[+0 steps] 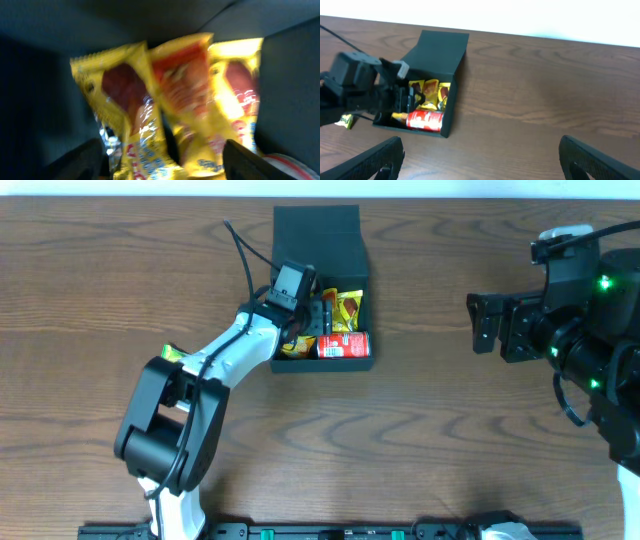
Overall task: Pack container
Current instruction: 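Open the left gripper and withdraw it from the box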
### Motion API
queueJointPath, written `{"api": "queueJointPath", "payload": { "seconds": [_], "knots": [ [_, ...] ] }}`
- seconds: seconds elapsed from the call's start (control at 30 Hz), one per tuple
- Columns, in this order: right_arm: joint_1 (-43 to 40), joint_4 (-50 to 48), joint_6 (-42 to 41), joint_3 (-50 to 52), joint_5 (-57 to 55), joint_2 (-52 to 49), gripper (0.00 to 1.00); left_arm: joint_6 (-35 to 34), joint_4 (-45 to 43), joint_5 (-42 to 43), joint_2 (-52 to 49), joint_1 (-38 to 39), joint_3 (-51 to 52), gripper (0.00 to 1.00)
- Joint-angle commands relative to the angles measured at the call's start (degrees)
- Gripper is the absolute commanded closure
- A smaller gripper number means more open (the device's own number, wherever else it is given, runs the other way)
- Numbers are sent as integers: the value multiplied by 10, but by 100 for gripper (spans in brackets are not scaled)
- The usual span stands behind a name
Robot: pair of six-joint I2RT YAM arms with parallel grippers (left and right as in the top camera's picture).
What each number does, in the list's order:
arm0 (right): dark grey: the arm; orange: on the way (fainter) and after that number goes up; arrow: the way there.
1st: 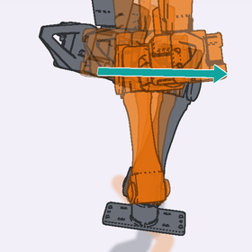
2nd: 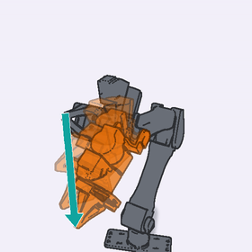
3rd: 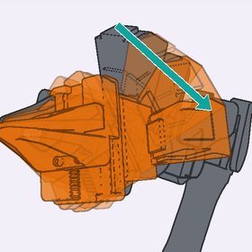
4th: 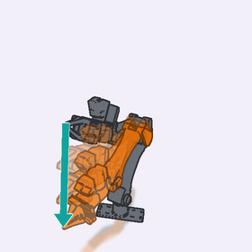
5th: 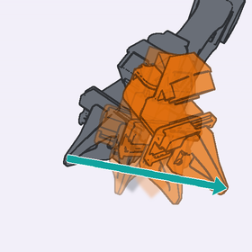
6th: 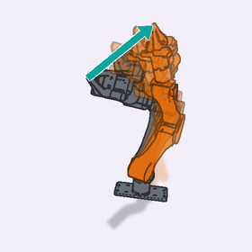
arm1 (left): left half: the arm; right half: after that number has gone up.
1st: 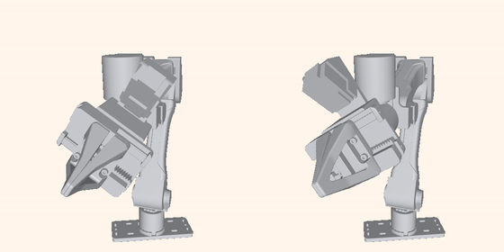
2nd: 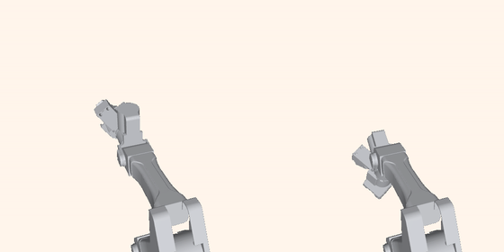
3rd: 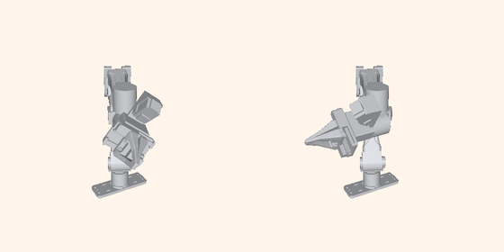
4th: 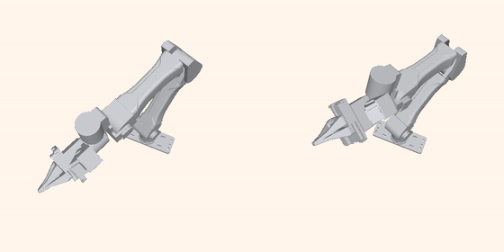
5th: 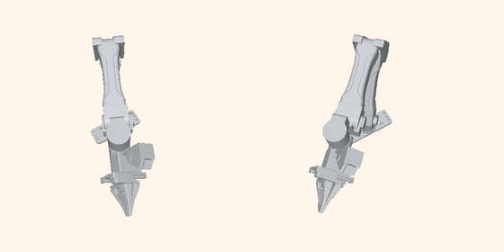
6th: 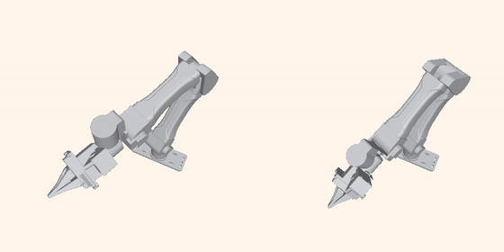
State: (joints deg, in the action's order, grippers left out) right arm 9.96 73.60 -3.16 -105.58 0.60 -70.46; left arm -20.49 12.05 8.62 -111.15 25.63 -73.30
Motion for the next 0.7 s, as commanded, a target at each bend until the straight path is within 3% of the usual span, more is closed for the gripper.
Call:
{"api": "queueJointPath", "payload": {
  "seconds": [0.0,0.1,0.13,0.27,0.37,0.4,0.43,0.5,0.67],
  "knots": [
    [-2,2,7,0,-3,-1,1,13,0,-8,49,2,-41,17],
    [-2,2,7,0,-3,-1,1,12,2,-11,80,3,-59,14],
    [-2,1,7,0,-3,-1,1,12,3,-12,91,3,-62,5],
    [-2,2,7,0,-3,-1,1,12,15,-15,126,-2,-64,5],
    [-2,2,7,0,-3,-1,1,12,64,30,132,-24,-64,5],
    [-2,2,7,0,-3,-1,1,12,89,34,132,-33,-64,0],
    [-2,4,7,0,-3,-1,1,12,128,27,132,-45,-64,14],
    [-2,8,7,0,-4,-1,1,6,188,0,132,-67,-64,31],
    [-2,15,16,0,-3,-6,1,-101,297,-107,146,-120,-64,36]
  ]
}}
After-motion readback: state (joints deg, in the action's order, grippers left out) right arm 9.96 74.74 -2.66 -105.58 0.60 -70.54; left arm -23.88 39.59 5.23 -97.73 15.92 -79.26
